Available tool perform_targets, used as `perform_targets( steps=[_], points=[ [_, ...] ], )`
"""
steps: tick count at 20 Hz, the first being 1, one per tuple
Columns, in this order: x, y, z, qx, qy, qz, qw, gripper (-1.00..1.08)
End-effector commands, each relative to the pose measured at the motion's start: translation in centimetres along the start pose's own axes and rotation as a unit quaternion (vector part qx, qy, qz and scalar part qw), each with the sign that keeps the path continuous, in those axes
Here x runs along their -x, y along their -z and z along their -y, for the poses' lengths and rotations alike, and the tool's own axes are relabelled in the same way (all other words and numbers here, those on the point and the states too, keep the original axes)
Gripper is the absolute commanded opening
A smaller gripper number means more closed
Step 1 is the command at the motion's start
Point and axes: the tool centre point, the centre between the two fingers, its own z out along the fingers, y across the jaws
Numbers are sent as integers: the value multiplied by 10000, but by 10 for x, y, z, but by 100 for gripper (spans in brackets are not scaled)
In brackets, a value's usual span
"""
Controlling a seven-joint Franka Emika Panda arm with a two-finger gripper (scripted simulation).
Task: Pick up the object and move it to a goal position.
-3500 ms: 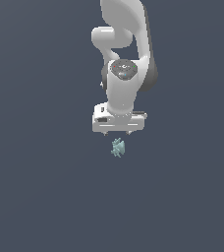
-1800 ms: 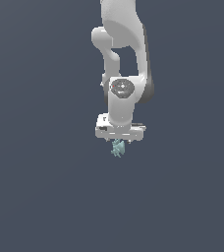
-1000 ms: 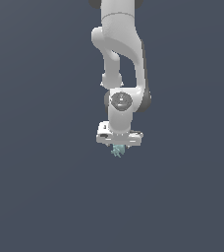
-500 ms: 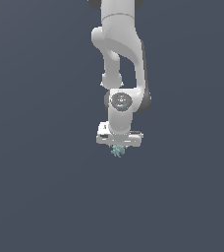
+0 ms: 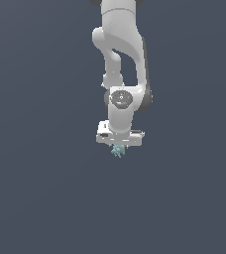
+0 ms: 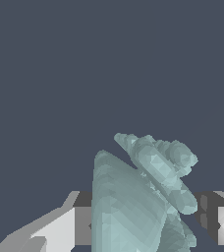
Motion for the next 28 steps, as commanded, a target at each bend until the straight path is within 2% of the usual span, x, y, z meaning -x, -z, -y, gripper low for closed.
perform_targets(
  steps=[1, 8, 21, 28],
  points=[
    [0, 11, -3, -1, -1, -7, 10000, -100],
    [4, 62, -16, -1, -1, -7, 10000, -100],
    [11, 205, -52, -4, -1, -5, 10000, -100],
    [12, 262, -67, -3, -1, -1, 10000, -100]
  ],
)
